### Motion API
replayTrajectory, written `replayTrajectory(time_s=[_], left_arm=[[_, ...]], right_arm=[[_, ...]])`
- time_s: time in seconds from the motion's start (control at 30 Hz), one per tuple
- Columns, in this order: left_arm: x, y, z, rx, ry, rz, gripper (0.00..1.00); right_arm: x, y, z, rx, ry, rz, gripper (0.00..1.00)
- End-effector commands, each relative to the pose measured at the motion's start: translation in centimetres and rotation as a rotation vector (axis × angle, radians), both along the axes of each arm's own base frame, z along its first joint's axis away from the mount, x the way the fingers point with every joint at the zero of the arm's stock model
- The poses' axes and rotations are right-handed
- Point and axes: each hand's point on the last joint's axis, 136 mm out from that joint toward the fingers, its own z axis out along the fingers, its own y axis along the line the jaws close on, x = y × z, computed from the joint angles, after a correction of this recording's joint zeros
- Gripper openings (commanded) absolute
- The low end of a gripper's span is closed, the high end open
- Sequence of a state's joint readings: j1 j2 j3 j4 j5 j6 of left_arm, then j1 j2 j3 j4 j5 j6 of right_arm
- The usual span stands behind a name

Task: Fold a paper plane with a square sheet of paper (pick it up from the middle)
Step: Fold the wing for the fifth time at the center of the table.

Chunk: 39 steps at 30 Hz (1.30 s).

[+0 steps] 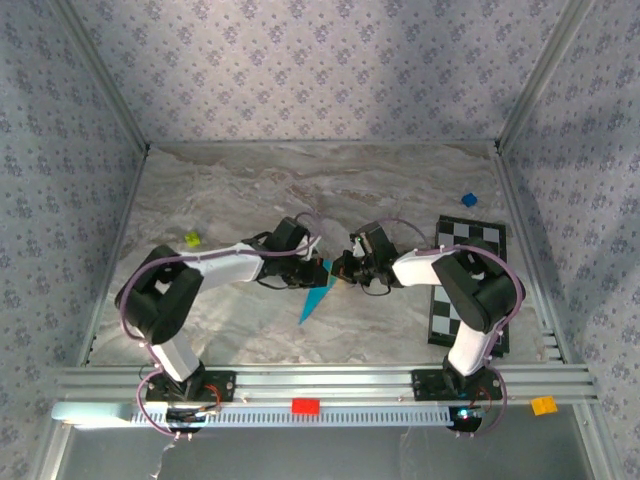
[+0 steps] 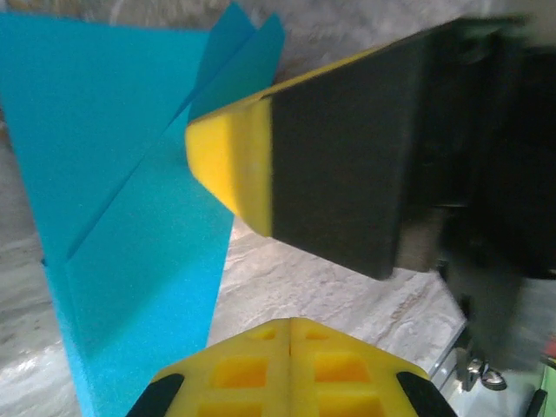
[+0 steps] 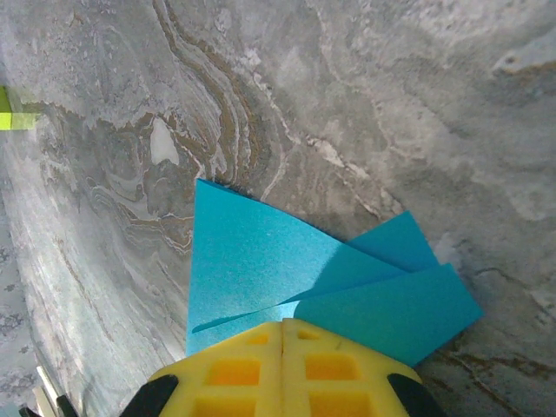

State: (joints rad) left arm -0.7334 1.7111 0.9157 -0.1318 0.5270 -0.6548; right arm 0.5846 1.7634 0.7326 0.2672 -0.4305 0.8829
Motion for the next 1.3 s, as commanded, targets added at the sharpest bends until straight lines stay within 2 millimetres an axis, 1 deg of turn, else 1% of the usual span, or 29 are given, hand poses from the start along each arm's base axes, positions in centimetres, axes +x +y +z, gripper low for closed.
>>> replayTrajectory(time_s=[0.0, 0.13, 0.2, 0.3, 0.47, 0.6, 0.67, 0.73, 0.8, 0.87, 0.93, 1.0, 1.03, 1.13, 1.27], left_arm=[[-1.0, -0.1, -1.8, 0.043, 0.047, -0.016, 0.0], [-2.7, 1.1, -4.2, 0.114, 0.088, -0.03, 0.0], [-3.8, 2.1, -5.1, 0.143, 0.104, -0.04, 0.0], [-5.3, 3.4, -5.8, 0.167, 0.128, -0.051, 0.0], [-7.2, 5.0, -6.0, 0.172, 0.143, -0.056, 0.0], [-7.9, 5.5, -5.4, 0.156, 0.145, -0.057, 0.0], [-7.7, 5.5, -4.6, 0.149, 0.12, -0.057, 0.0], [-6.9, 5.0, -3.1, 0.123, 0.071, -0.054, 0.0], [-5.3, 4.3, -1.3, 0.098, 0.008, -0.035, 0.0], [-3.6, 3.5, 0.0, 0.075, -0.032, -0.02, 0.0], [-2.0, 2.6, 0.8, 0.053, -0.054, -0.009, 0.0], [-0.8, 2.2, 0.6, 0.071, -0.055, 0.0, 0.0], [-0.5, 2.2, 0.2, 0.086, -0.046, 0.003, 0.0], [-0.5, 1.9, -1.7, 0.113, -0.004, -0.011, 0.0], [-1.4, 3.1, -4.5, 0.179, 0.05, 0.003, 0.0]], right_arm=[[-1.8, -3.0, -4.3, -0.138, 0.112, -0.062, 0.0], [-2.2, -3.7, -4.9, -0.173, 0.13, -0.076, 0.0], [-2.5, -4.6, -5.6, -0.221, 0.166, -0.096, 0.0], [-2.4, -4.6, -5.6, -0.212, 0.163, -0.096, 0.0], [-2.1, -4.3, -5.2, -0.208, 0.15, -0.088, 0.0], [-2.0, -4.1, -5.1, -0.206, 0.149, -0.077, 0.0], [-2.0, -4.0, -5.0, -0.202, 0.147, -0.074, 0.0], [-2.0, -3.7, -4.8, -0.188, 0.143, -0.063, 0.0], [-1.9, -3.6, -4.7, -0.186, 0.14, -0.061, 0.0], [-1.9, -3.6, -4.6, -0.186, 0.138, -0.061, 0.0], [-1.8, -3.5, -4.6, -0.181, 0.138, -0.058, 0.0], [-1.8, -3.4, -4.5, -0.175, 0.139, -0.055, 0.0], [-1.7, -3.2, -4.5, -0.171, 0.137, -0.053, 0.0], [-1.5, -2.9, -4.2, -0.158, 0.131, -0.044, 0.0], [-1.2, -2.2, -3.4, -0.13, 0.11, -0.027, 0.0]])
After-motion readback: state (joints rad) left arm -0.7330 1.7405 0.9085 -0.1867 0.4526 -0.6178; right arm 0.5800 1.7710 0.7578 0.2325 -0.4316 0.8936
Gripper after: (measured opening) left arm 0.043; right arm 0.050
